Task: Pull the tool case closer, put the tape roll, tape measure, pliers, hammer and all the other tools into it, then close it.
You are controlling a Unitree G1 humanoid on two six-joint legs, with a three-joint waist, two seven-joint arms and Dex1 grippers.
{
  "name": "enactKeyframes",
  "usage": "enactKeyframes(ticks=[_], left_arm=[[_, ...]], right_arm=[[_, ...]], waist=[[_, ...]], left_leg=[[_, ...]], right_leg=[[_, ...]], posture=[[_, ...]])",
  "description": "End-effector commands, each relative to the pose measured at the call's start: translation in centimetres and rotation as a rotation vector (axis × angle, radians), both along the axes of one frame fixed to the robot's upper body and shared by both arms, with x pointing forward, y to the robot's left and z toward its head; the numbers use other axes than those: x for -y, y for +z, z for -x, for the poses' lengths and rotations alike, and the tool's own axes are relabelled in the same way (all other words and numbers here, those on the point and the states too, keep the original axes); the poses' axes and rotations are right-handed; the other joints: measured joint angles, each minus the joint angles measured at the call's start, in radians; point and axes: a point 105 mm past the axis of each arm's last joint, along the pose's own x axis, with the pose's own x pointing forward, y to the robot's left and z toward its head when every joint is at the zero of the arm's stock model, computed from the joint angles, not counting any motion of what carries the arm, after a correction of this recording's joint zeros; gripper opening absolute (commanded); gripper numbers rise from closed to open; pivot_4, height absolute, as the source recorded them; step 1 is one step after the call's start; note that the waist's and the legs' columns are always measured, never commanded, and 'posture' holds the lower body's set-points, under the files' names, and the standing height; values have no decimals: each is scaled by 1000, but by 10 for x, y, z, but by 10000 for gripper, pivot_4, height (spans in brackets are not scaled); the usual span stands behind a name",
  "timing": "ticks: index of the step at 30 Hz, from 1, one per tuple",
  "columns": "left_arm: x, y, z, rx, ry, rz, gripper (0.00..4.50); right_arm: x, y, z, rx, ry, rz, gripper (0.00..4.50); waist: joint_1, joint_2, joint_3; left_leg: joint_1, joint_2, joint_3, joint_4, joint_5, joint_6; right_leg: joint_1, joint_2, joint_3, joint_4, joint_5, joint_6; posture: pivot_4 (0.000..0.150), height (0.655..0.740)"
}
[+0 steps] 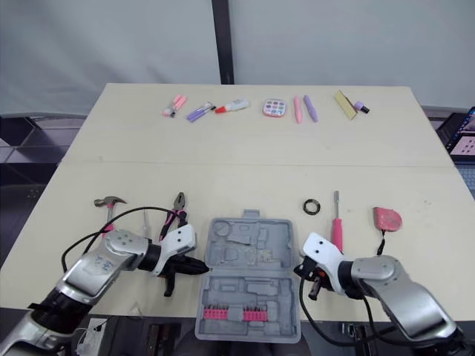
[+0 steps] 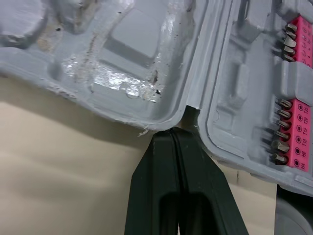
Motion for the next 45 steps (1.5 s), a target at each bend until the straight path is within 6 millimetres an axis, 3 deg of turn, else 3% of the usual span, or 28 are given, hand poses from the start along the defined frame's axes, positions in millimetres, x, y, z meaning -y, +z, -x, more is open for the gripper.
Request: enactKeyframes(ticks=[1, 7, 10, 14, 23, 30, 33, 39, 40, 45], left_arm=[[-10, 20, -6, 37, 17, 20, 0], [-22, 63, 6, 46, 15, 162, 0], [-35, 81, 11, 161, 39, 220, 0], [-52, 94, 19, 326, 81, 367, 0], [-80, 46, 74, 263, 221, 302, 0], [-83, 35, 90, 258, 252, 308, 0], [-85, 32, 90, 245, 270, 303, 9119], [-87, 30, 92, 262, 239, 300, 39706], [-86, 30, 94, 261, 221, 298, 44545], [-85, 30, 96, 276, 192, 304, 44873]], right_arm=[[7, 13, -3, 39, -2, -4, 405], [15, 43, 10, 47, 18, -61, 405], [17, 58, 19, 74, 38, -126, 405], [26, 58, 32, 62, 37, -142, 405], [45, 34, 53, 68, -17, -165, 405], [50, 19, 58, 40, -34, -144, 405], [52, 16, 58, 36, -34, -135, 13489], [54, 14, 58, 36, -39, -124, 44405], [54, 14, 58, 36, -40, -124, 45000], [56, 13, 58, 44, -41, -119, 45000]], waist=[[0, 0, 0], [0, 0, 0], [0, 0, 0], [1, 0, 0], [7, 0, 0], [21, 0, 0], [22, 0, 0], [23, 0, 0], [22, 0, 0], [23, 0, 0]], left_leg=[[0, 0, 0, 0, 0, 0], [-1, 0, 0, 0, 0, 0], [-1, 1, 0, 0, 0, 0], [-1, 2, 1, -1, 0, 0], [3, 4, 1, -2, 0, 0], [3, 4, 1, -2, 0, 1], [3, 4, 1, -2, 0, 1], [3, 4, 1, -2, 0, 1], [3, 4, 1, -2, 0, 1], [3, 4, 1, -2, 0, 1]], right_leg=[[0, 0, 0, 0, 0, 0], [0, 0, 0, -1, 0, 0], [1, 0, 0, -2, 0, 0], [5, 1, -1, -13, 0, 0], [17, 2, -2, -28, 0, 0], [18, 2, -2, -31, 0, 0], [18, 2, -2, -31, 0, 0], [18, 2, -2, -31, 0, 0], [18, 2, -2, -31, 0, 0], [18, 2, -2, -31, 0, 0]], posture=[[1500, 7134], [1500, 7134], [1500, 7134], [1500, 7134], [1500, 7134], [1500, 7134], [1500, 7134], [1500, 7134], [1500, 7134], [1500, 7134]])
